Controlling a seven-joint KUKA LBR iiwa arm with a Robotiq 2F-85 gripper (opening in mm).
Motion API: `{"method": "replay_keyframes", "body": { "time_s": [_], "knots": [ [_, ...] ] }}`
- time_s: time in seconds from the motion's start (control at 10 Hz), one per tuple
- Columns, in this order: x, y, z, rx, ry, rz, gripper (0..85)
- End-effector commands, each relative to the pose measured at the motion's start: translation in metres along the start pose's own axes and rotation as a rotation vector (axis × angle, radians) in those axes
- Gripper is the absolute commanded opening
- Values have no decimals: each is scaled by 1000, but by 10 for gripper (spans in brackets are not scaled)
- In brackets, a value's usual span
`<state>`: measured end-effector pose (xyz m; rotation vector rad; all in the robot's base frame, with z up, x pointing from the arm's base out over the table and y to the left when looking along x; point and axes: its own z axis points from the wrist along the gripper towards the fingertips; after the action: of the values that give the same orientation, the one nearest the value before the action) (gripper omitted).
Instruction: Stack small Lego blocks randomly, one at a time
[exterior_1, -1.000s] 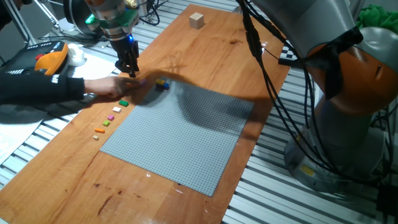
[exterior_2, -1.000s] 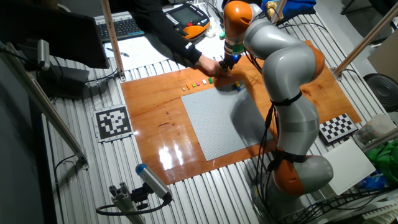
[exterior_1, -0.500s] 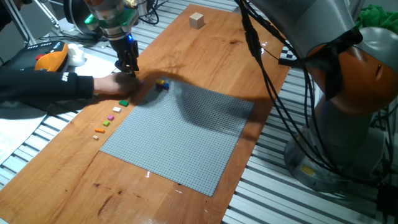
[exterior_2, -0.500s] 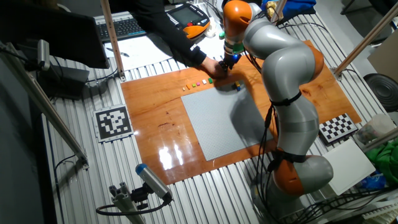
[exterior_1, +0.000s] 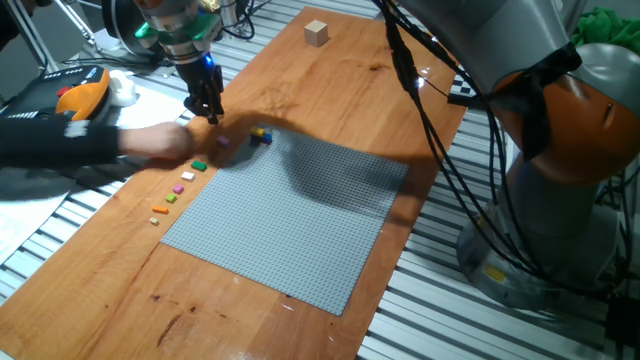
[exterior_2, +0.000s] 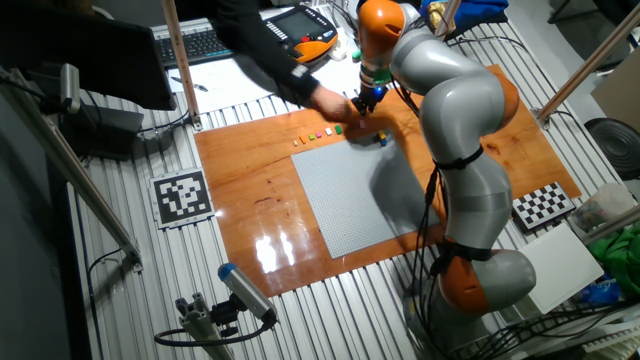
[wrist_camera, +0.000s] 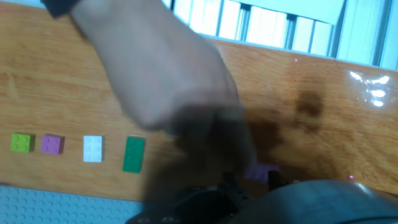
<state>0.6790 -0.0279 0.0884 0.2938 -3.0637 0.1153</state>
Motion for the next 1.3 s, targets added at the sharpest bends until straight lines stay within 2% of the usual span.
{"method": "replay_keyframes", "body": {
  "time_s": [0.0,0.1,0.2,0.3,0.5,0.6,0.8,0.9,1.0,1.2],
  "knots": [
    [-1,3,3,21,0,10,340],
    [-5,4,6,40,1,43,340],
    [-8,1,8,15,1,96,340],
    [-11,-1,14,-18,15,147,340],
    [-14,-5,21,-17,27,221,340],
    [-16,-6,24,-21,24,239,340],
    [-18,0,30,-44,27,273,340],
    [-16,4,31,-32,22,291,340],
    [-14,6,32,-3,16,296,340],
    [-11,0,43,6,-16,296,340]
  ]
}}
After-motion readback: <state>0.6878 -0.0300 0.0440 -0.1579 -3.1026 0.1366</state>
